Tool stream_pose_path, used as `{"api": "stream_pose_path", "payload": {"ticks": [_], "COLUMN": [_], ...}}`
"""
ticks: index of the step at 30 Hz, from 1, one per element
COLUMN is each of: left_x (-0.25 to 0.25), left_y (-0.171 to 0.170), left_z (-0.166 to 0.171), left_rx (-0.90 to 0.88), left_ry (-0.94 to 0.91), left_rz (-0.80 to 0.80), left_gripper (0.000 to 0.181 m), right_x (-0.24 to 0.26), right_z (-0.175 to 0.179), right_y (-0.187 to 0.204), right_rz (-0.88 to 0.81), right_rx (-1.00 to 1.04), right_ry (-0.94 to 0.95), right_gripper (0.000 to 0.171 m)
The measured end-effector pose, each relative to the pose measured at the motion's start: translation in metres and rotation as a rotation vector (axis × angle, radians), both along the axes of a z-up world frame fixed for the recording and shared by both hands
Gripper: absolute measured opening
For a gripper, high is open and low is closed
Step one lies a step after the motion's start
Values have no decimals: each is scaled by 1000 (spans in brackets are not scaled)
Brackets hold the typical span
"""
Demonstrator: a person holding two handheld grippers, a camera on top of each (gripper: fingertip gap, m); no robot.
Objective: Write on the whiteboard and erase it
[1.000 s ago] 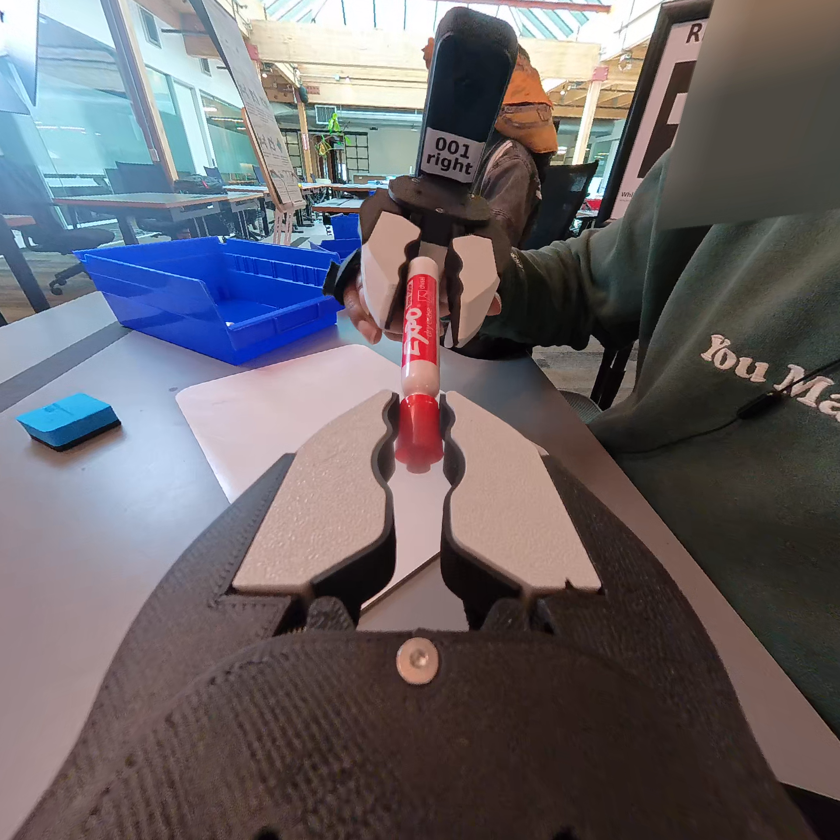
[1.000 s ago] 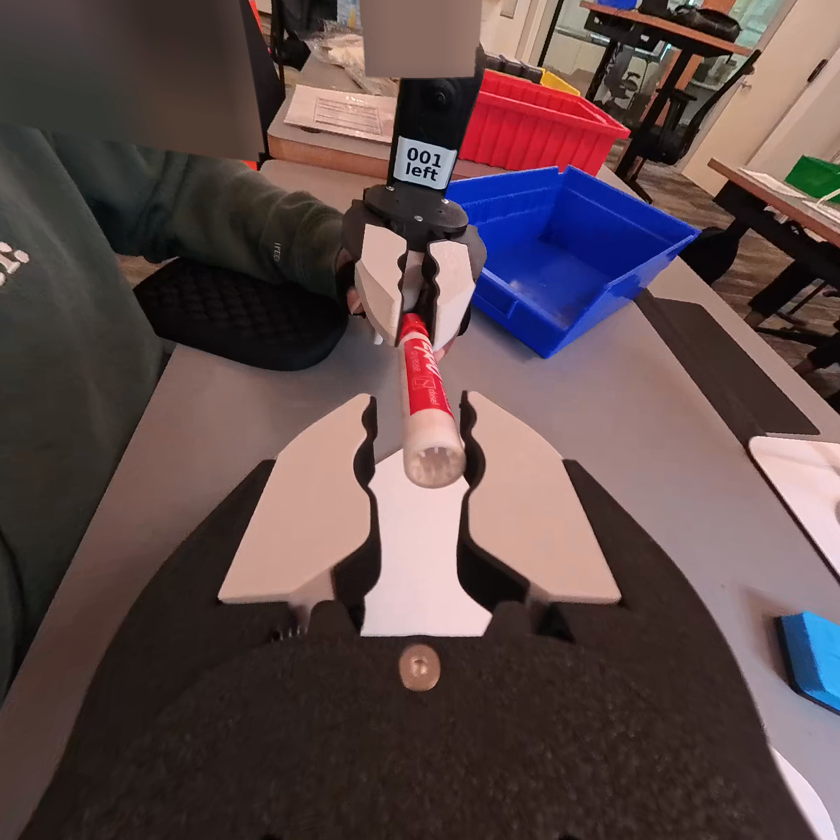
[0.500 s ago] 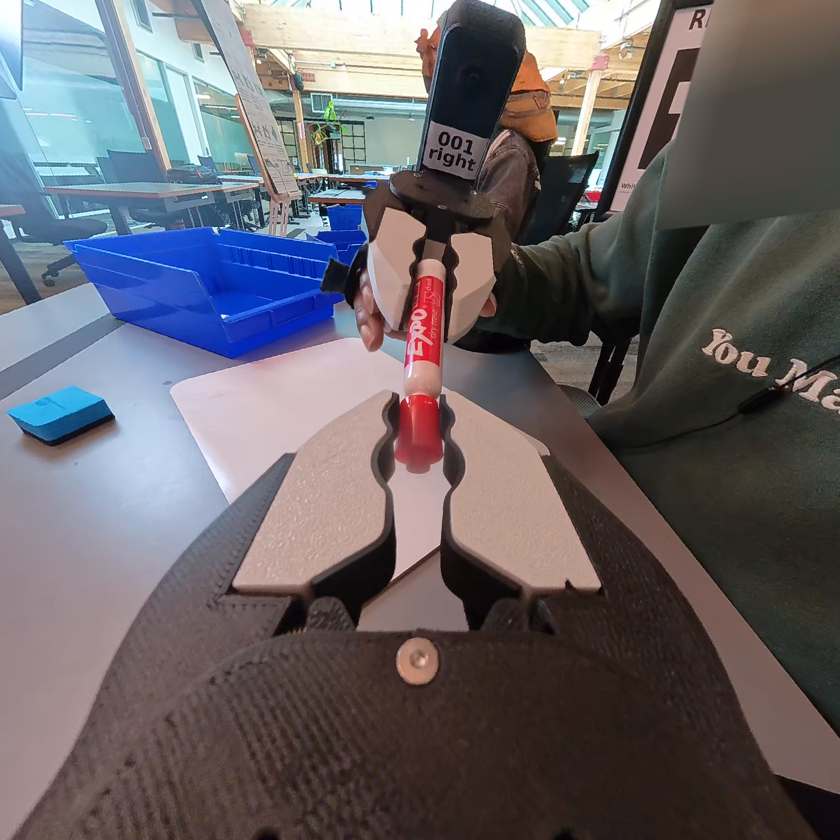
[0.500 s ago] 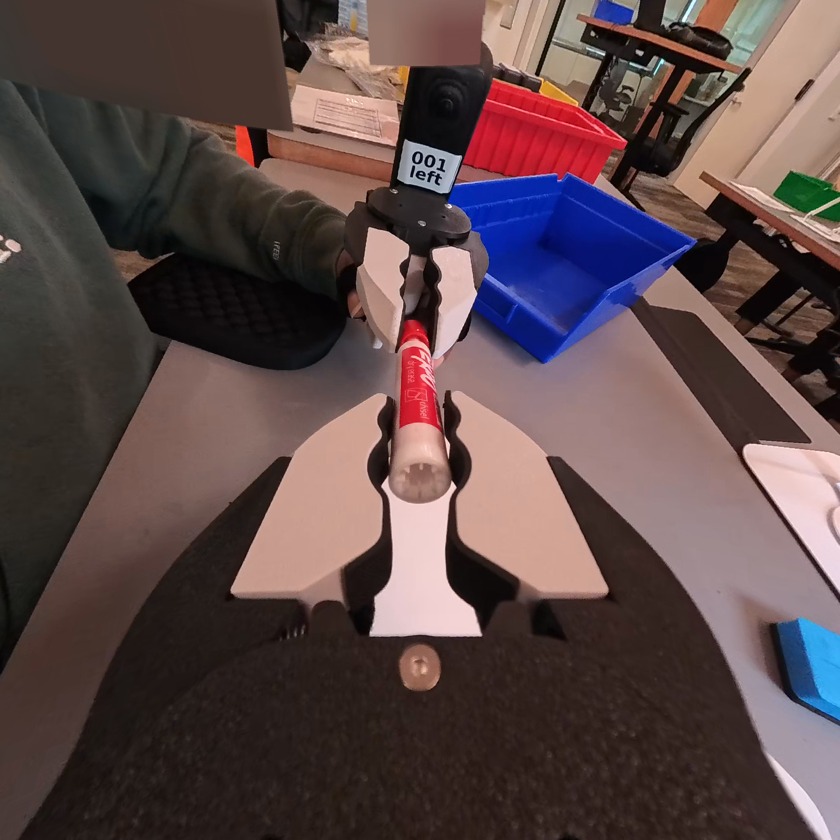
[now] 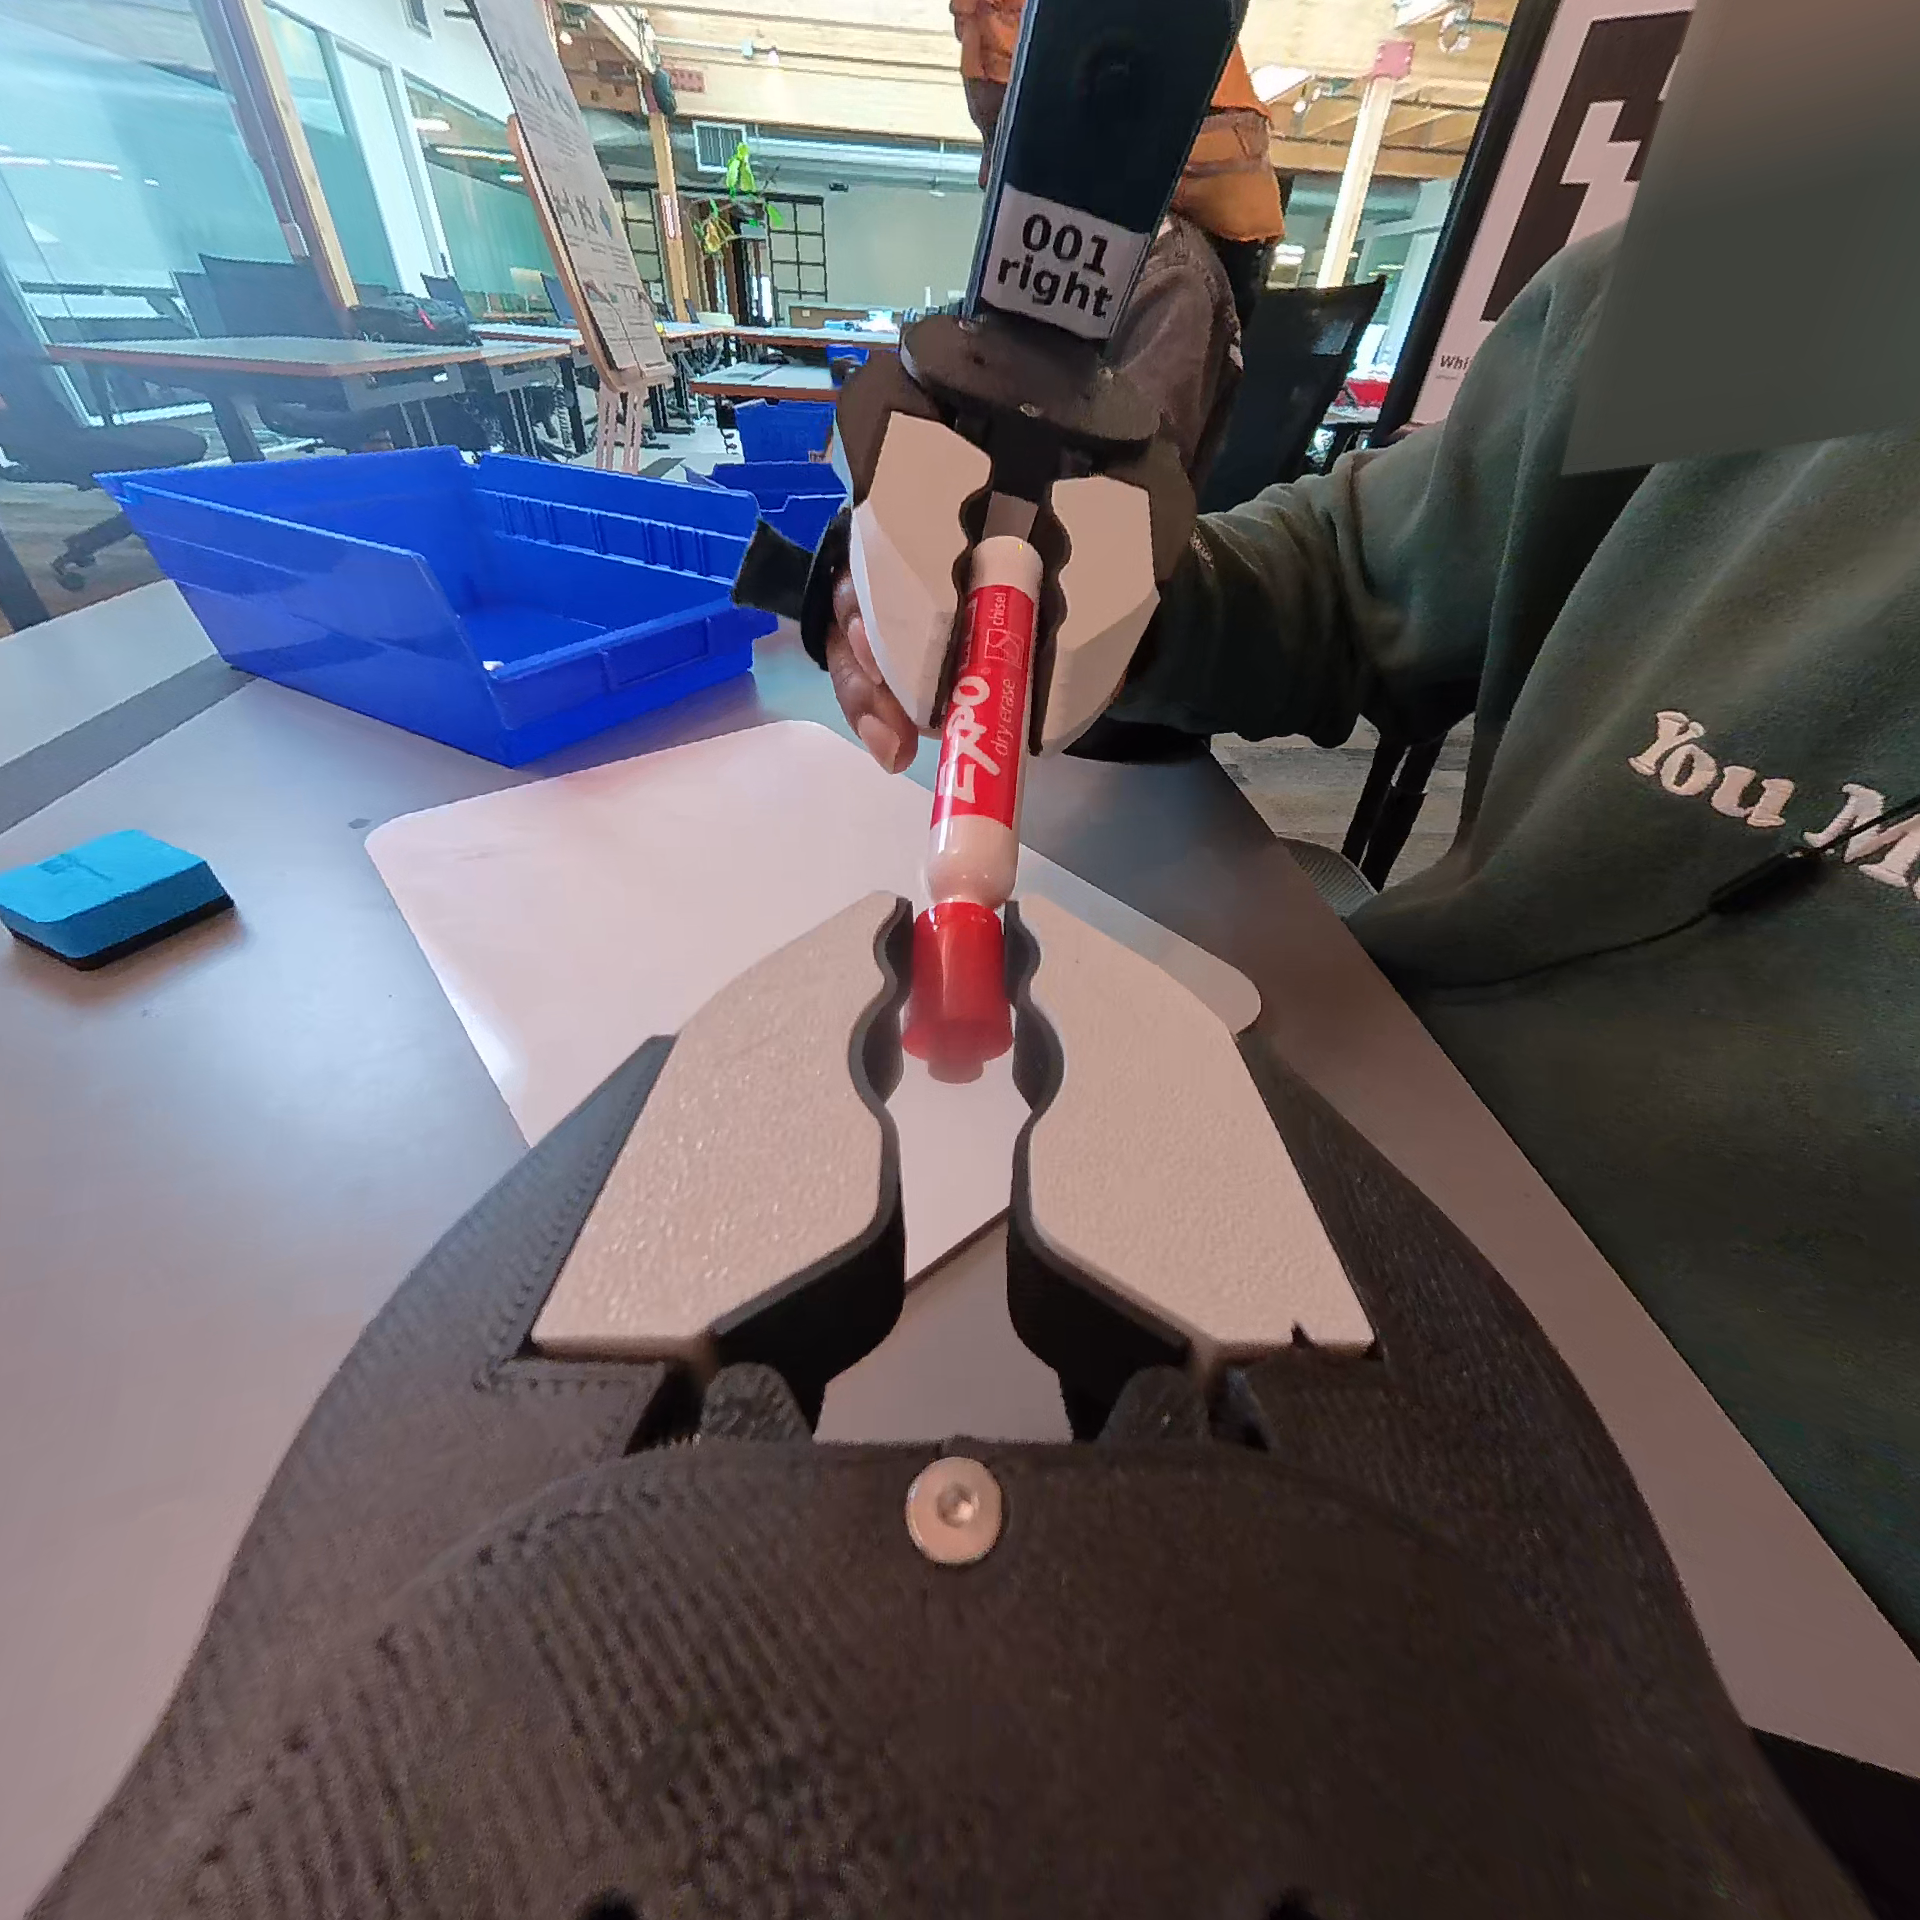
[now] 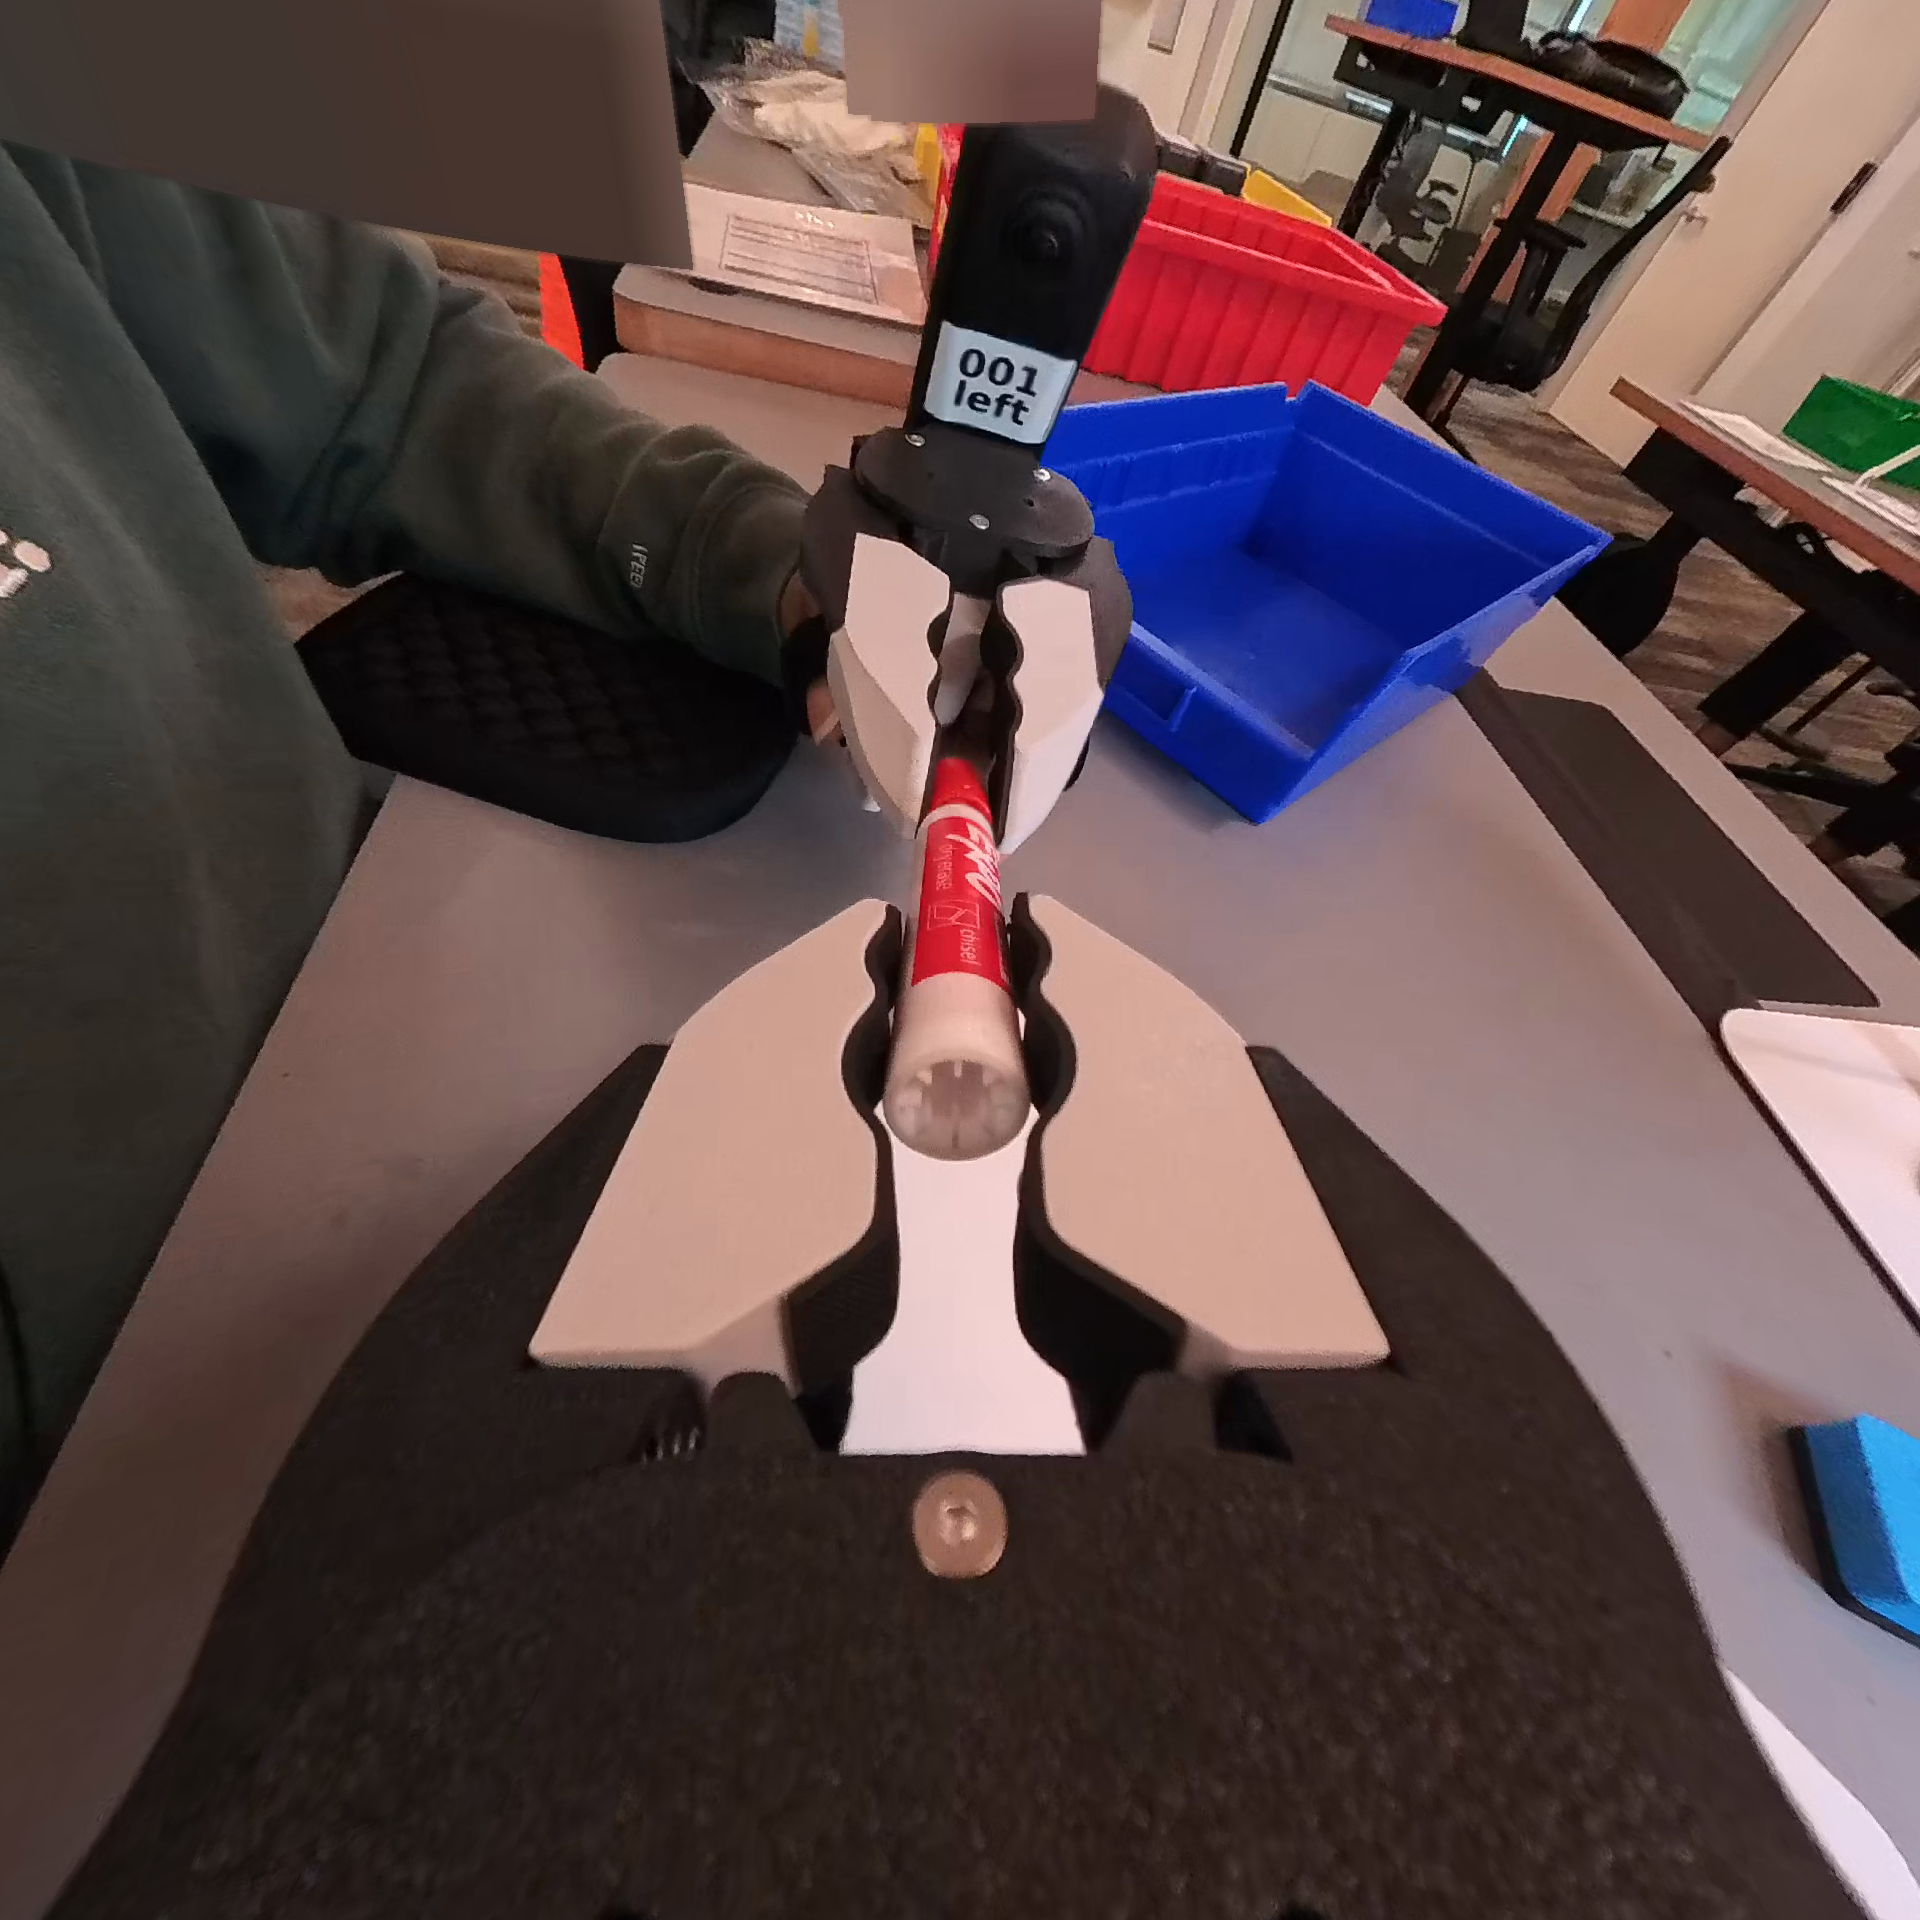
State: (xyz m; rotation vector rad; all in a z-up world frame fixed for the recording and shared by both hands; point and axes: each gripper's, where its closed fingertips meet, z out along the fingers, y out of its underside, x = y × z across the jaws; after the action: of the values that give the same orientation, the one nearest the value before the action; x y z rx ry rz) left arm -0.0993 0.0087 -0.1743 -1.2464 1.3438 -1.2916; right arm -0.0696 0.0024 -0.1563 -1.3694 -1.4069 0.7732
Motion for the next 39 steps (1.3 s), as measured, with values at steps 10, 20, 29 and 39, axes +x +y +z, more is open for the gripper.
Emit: {"api": "stream_pose_path", "payload": {"ticks": [10, 20, 29, 39], "left_x": [-9, -10, -10, -8], "left_y": [9, 42, 44, 43], "left_z": [-6, -36, -47, -52], "left_rx": [82, 225, 229, 233], "left_ry": [53, 241, 293, 319], "left_rz": [34, 241, 246, 240], "left_gripper": [16, 17, 17, 17], "right_x": [24, 51, 43, 46], "right_z": [8, -39, -60, -67], "right_y": [1, 29, 44, 45], "right_rz": [28, -42, -64, -78], "right_rx": [-49, -113, -103, -127], "right_ry": [-47, -302, -485, -589], "right_gripper": [20, 20, 20, 20]}}
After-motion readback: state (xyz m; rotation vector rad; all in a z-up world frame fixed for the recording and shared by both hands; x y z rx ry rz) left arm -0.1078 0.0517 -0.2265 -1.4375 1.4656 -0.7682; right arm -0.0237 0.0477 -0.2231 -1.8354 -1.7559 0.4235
